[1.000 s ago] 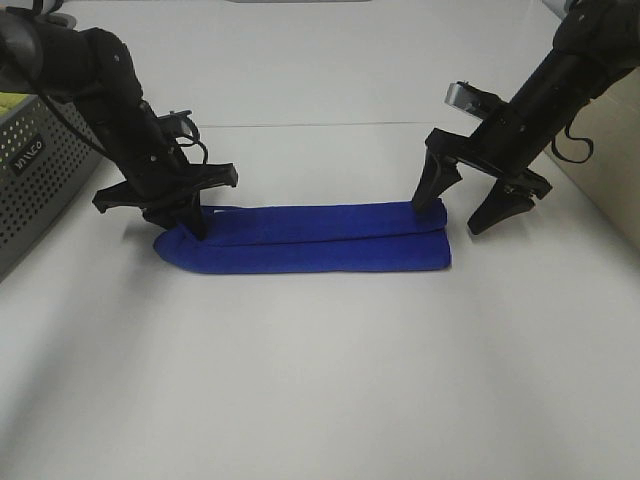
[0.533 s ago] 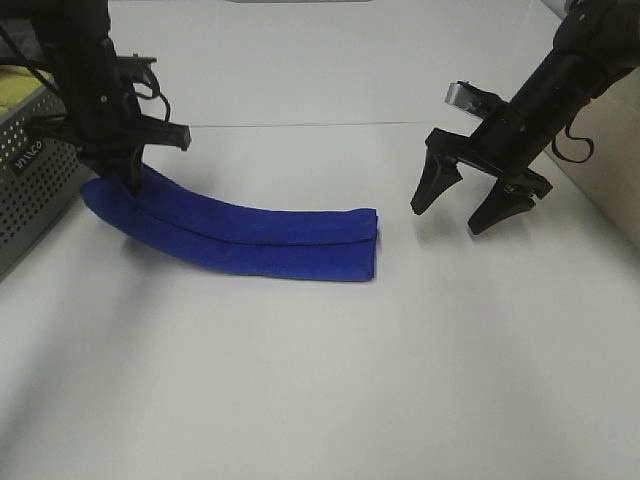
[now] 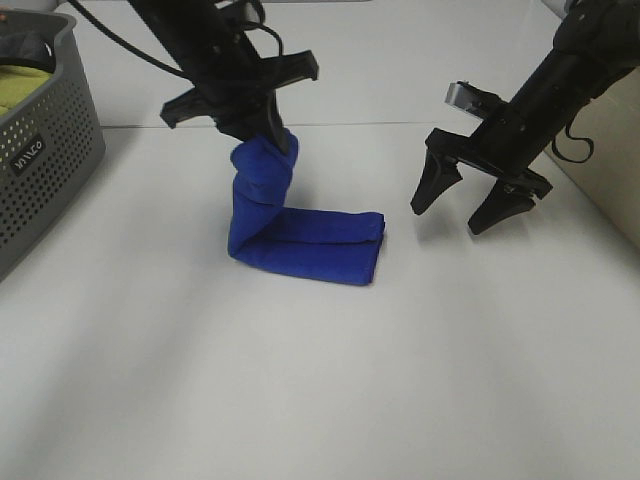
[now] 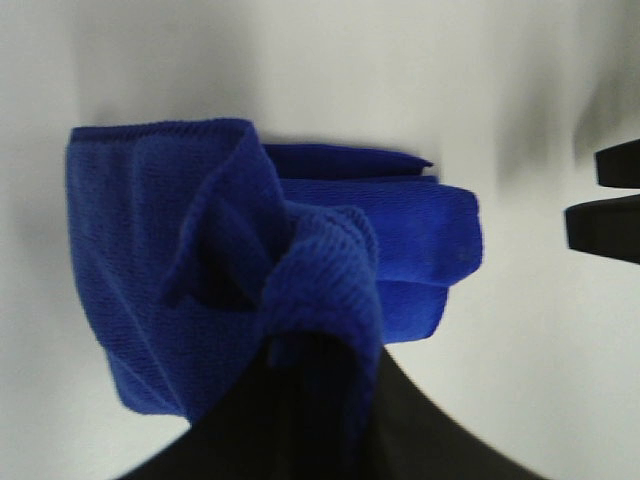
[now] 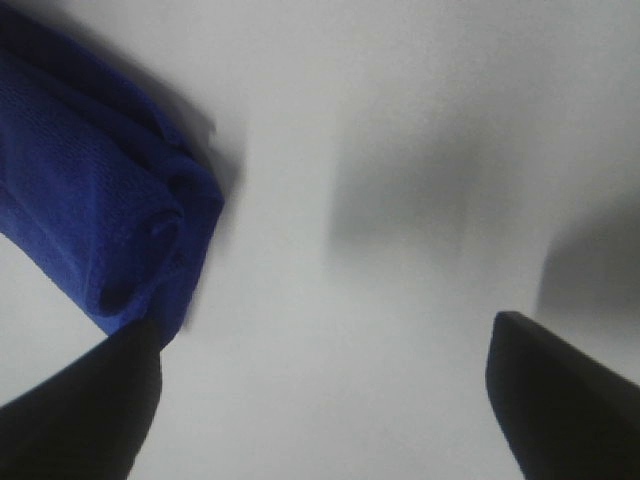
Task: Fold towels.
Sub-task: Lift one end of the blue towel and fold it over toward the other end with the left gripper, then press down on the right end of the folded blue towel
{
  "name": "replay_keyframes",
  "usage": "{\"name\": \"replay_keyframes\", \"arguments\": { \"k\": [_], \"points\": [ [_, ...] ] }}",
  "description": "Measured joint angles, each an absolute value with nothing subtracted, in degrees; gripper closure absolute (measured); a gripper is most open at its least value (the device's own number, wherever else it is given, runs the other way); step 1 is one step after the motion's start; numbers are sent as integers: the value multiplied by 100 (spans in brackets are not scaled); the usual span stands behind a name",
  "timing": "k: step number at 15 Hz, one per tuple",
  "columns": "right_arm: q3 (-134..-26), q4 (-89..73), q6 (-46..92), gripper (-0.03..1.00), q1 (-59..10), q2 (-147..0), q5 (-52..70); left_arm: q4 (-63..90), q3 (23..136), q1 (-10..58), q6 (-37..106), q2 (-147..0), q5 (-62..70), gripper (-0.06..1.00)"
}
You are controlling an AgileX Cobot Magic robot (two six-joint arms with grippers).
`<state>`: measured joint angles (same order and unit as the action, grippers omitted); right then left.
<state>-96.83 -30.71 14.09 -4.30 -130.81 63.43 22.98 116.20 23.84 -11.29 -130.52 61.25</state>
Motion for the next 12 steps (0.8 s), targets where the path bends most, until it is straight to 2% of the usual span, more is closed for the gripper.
{"name": "replay_keyframes", "arguments": {
  "k": [3, 5, 6, 10, 12],
  "points": [
    [-9683, -3071, 1409, 12, -430, -13081, 6400, 2343, 11620, 2750, -1289, -13522, 5775, 85],
    [-9683, -3065, 1409, 12, -430, -13081, 6406, 2464, 11620, 2830, -1358, -13722, 5632, 80],
    [-9683, -3065, 1409, 12, -430, -13081, 6411, 2567, 11620, 2853, -1358, -13751, 5569, 74],
    [-9683, -3077, 1409, 12, -430, -13081, 6463, 3329, 11620, 2853, -1152, -13757, 5506, 29],
    [-9683, -3111, 1409, 12, -430, -13081, 6583, 3741, 11620, 2853, -831, -13734, 5483, 23]
  ]
}}
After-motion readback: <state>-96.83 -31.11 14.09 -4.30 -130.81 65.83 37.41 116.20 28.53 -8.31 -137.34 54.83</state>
